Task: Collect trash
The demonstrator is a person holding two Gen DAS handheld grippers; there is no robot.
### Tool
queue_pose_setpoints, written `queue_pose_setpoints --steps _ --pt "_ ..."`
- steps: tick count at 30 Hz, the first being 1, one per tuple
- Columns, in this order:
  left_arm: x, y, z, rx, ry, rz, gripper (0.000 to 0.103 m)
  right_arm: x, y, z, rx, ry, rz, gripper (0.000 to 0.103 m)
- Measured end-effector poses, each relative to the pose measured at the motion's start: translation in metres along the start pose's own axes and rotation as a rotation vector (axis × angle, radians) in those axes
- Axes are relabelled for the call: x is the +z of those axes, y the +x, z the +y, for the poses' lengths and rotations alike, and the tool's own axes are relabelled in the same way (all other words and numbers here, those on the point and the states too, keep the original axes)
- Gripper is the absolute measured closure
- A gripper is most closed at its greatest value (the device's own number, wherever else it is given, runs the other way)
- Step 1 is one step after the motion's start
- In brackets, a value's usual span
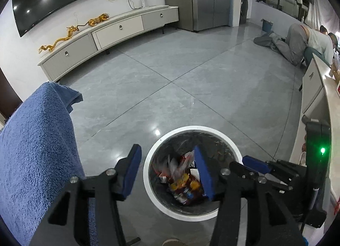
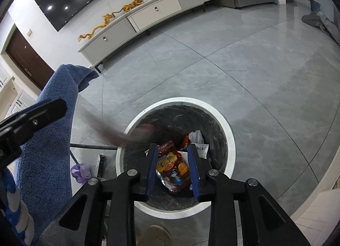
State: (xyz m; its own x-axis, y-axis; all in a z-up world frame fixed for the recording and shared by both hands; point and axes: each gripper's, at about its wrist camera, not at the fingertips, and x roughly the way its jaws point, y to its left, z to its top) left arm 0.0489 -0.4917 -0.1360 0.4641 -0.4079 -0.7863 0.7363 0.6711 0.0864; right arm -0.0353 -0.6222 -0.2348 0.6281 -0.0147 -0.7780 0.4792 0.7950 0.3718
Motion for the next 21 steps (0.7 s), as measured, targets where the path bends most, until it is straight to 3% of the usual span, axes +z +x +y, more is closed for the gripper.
queue_pose_setpoints --steps 8,12,15,21 --pt "0.000 -0.016 0.002 -0.003 -0.012 -0.020 0.052 0.000 -0.018 0.005 -0.021 -0.008 -0.028 0.069" --pt "-0.005 -0.038 0.009 0.018 -0.025 -0.066 0.052 0.003 -0.036 0.017 -0.038 -0.041 -0.062 0.061" --pt "-0.012 -0.060 0.018 0.044 -0.042 -0.129 0.052 0.005 -0.050 0.030 -0.048 -0.078 -0.090 0.043" --pt "-0.029 -0.104 0.045 0.079 -0.092 -0.158 0.052 0.005 -0.086 0.074 -0.071 -0.181 -0.177 0.023"
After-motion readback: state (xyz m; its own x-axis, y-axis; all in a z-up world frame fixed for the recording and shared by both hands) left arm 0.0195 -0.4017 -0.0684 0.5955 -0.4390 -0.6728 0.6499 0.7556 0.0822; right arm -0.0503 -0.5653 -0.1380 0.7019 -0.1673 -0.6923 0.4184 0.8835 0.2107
